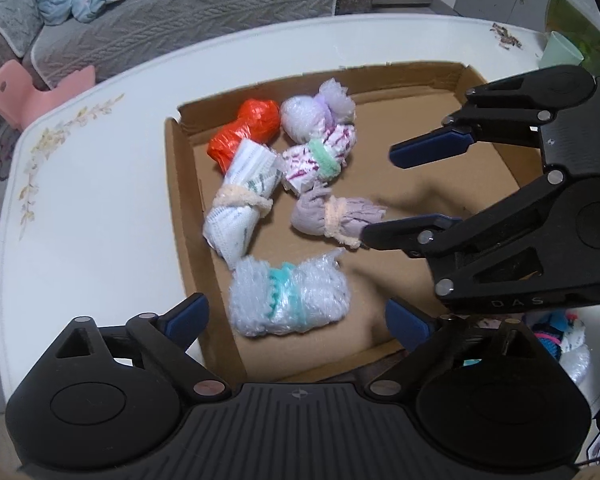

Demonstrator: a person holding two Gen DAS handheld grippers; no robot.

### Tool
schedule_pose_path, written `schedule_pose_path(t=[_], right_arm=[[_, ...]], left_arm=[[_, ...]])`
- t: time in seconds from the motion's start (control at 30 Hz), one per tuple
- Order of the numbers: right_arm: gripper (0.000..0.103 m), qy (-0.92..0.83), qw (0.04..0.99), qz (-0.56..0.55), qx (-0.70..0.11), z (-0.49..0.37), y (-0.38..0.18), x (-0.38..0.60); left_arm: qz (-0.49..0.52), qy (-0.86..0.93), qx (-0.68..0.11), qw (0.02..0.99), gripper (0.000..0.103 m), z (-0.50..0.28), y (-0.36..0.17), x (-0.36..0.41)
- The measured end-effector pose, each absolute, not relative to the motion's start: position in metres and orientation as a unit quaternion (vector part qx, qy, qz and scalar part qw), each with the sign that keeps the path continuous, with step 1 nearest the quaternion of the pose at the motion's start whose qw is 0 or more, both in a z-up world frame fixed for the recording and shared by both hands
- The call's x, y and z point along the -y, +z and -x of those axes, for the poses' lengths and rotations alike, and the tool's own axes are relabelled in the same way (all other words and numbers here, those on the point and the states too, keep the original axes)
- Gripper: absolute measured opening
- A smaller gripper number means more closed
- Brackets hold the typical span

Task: Organize objects
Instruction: 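Lower both bundles into the box and open both grippers, then grasp the grey sock bundle with left gripper while right grasps the clear plastic bundle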

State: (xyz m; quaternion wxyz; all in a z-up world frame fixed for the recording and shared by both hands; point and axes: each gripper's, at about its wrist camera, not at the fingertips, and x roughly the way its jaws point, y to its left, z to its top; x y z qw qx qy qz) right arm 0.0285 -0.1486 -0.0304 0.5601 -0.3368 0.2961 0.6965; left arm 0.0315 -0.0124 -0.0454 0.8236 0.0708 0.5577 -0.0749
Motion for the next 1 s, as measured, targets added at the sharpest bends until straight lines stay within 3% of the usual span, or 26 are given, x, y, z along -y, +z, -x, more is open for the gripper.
schedule_pose_path(t=[0.23, 0.43, 0.7, 1.0], right_arm=[[0.057, 0.705, 0.564, 0.338, -0.265, -0.029, 0.002, 0.194], [0.057, 0.708, 0.558, 0.342, -0.266, -0.033, 0.016, 0.261], [0.054, 0.705, 0.51, 0.388, -0.302, -0.009, -0.023, 0.337], [0.049, 0.7, 0.488, 0.423, -0.304, 0.0, -0.059, 0.321]], left_arm=[[-0.093, -0.081, -0.531, 0.839, 0.101, 0.003, -0.015, 0.007], [-0.088, -0.083, -0.544, 0.831, 0.102, 0.057, -0.029, -0.003], [-0.137, -0.093, -0.542, 0.824, 0.101, 0.111, -0.063, 0.019], [-0.161, -0.074, -0.529, 0.83, 0.1, 0.114, -0.097, 0.04]])
